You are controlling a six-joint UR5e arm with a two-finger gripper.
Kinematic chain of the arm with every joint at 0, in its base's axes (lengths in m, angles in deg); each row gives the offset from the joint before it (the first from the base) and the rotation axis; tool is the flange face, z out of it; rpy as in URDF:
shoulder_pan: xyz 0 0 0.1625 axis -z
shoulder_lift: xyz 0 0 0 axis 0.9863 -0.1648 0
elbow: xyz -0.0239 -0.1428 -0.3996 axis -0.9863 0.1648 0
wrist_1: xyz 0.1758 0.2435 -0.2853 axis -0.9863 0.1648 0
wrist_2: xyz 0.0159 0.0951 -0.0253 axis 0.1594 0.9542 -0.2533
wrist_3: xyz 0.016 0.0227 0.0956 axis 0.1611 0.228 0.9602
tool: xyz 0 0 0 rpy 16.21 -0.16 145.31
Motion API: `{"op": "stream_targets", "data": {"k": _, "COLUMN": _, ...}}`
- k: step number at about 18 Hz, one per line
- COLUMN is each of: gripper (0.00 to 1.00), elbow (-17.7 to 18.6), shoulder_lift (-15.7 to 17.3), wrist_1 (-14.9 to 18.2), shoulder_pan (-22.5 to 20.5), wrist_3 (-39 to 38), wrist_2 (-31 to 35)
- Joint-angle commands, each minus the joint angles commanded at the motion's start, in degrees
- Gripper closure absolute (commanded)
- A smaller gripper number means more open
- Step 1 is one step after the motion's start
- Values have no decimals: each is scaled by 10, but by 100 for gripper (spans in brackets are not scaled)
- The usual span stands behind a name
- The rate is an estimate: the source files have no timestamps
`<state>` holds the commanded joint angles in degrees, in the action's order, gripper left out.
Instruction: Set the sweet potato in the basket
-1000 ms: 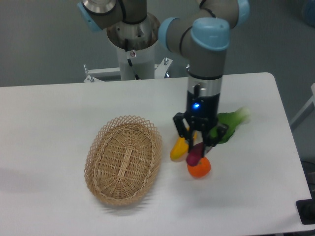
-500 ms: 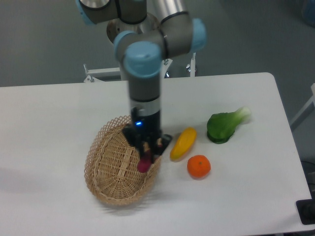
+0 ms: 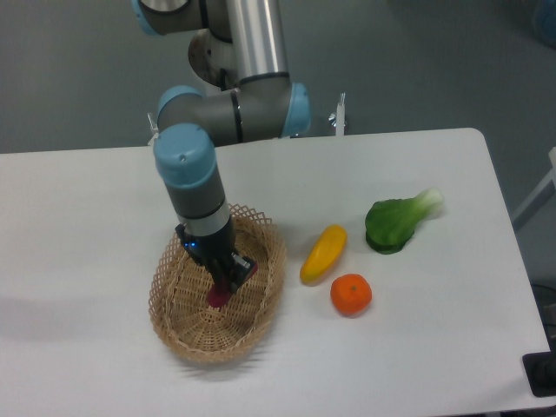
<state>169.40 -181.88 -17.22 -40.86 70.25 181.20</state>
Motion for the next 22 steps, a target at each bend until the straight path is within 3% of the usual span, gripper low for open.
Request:
{"op": "stream_targets", "data": {"k": 6, "gripper": 63, "elbow": 9, "shoulder_lift": -1, "wrist_1": 0, "shoulder_pan": 1, "wrist_3": 27, "wrist_2": 0}}
{"op": "stream_targets", "data": {"k": 7, "gripper": 55, "elbow": 6, "shoulder_lift": -1, "wrist_1": -1, "shoulder_pan": 1, "wrist_3": 26, "wrist_2": 0}}
{"op": "stream_targets", "data": {"k": 8, "gripper": 37, "elbow": 3, "shoulder_lift": 0, "wrist_1": -2, "shoulder_pan": 1, "wrist_3": 26, "wrist_2": 0}}
{"op": "stream_targets", "data": {"k": 10, "gripper": 25, "elbow": -3, "shoulder_lift": 3, "wrist_1": -2, "shoulder_pan": 1, "wrist_3": 24, "wrist_2": -1}}
{"op": "stream_targets", "data": {"k": 12, "gripper": 1, "elbow": -14, "shoulder_lift": 5, "wrist_1": 1, "shoulder_pan": 1, "wrist_3": 22, "wrist_2": 1}}
{"op": "stream_targets", "data": {"k": 17, "gripper": 0, "elbow": -33, "shoulder_lift": 25, "wrist_1": 4, "shoulder_pan": -31, "wrist_3": 20, "wrist_2": -1}}
{"op": "stream_targets", "data": {"k": 22, "gripper": 0, "elbow": -104, "shoulder_lift": 26, "wrist_1": 11, "shoulder_pan": -98, "wrist_3": 23, "wrist_2": -7}}
